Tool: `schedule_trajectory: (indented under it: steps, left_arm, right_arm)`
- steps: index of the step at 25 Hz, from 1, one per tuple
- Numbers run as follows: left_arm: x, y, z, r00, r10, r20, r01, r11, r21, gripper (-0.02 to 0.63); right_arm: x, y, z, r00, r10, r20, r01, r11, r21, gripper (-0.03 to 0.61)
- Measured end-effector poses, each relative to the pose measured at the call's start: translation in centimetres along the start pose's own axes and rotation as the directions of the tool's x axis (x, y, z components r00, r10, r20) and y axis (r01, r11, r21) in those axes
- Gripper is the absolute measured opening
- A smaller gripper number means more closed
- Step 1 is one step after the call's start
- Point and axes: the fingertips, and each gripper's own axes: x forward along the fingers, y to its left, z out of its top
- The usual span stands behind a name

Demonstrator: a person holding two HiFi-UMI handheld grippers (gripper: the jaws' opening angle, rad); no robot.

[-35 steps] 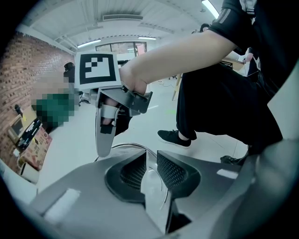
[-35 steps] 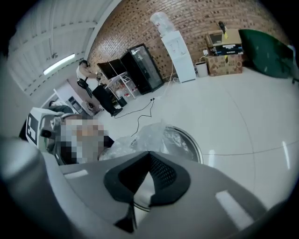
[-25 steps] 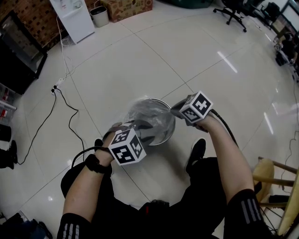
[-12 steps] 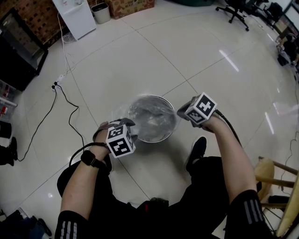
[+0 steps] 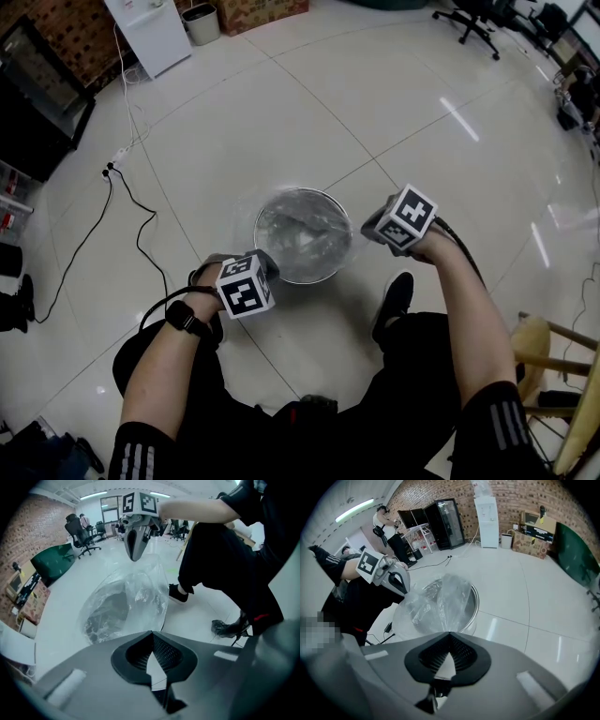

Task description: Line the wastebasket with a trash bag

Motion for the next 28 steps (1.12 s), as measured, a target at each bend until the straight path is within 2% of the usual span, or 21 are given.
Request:
schedule_trajectory:
  steps: [4, 7, 11, 18, 23, 28]
  left_arm:
    - [1.0, -3.0, 1.2, 0.995, -0.102, 0.016, 0.101, 0.994, 0.034, -0.006]
    - [2.5, -4.2, 0.7, 0.991, -0.132, -0.019, 0.133, 0.989, 0.063, -0.006]
    - [4.5, -4.9, -0.9, 0.984, -0.161, -0.076, 0.166, 0.984, 0.059, -0.006]
    - [6.9, -4.4, -3.0, 0.984, -0.137, -0.113, 0.139, 0.990, 0.010, -0.003]
    - [7.6, -4.3, -4.1, 0.980, -0.123, -0.158, 0.131, 0.991, 0.040, 0.022]
    - [4.9, -5.5, -3.2, 0.974, -0.173, -0.148, 0.183, 0.982, 0.052, 0.101]
  right_arm:
    - [0.2, 0.3, -1.9, 0.997, 0.022, -0.069, -0.022, 1.000, -0.007, 0.006]
    - [1.7, 0.0, -3.2, 0.994, 0.026, -0.104, -0.026, 1.000, 0.003, 0.006]
    - [4.6, -1.1, -4.9, 0.992, 0.009, -0.125, -0.006, 1.000, 0.029, 0.006]
    - [7.9, -3.6, -6.0, 0.999, -0.034, -0.030, 0.038, 0.987, 0.154, 0.006]
    - [9.0, -4.5, -5.0, 0.998, -0.068, 0.001, 0.067, 0.984, 0.168, 0.006]
    - [8.7, -4.4, -3.7, 0.997, -0.068, 0.027, 0.063, 0.984, 0.166, 0.006]
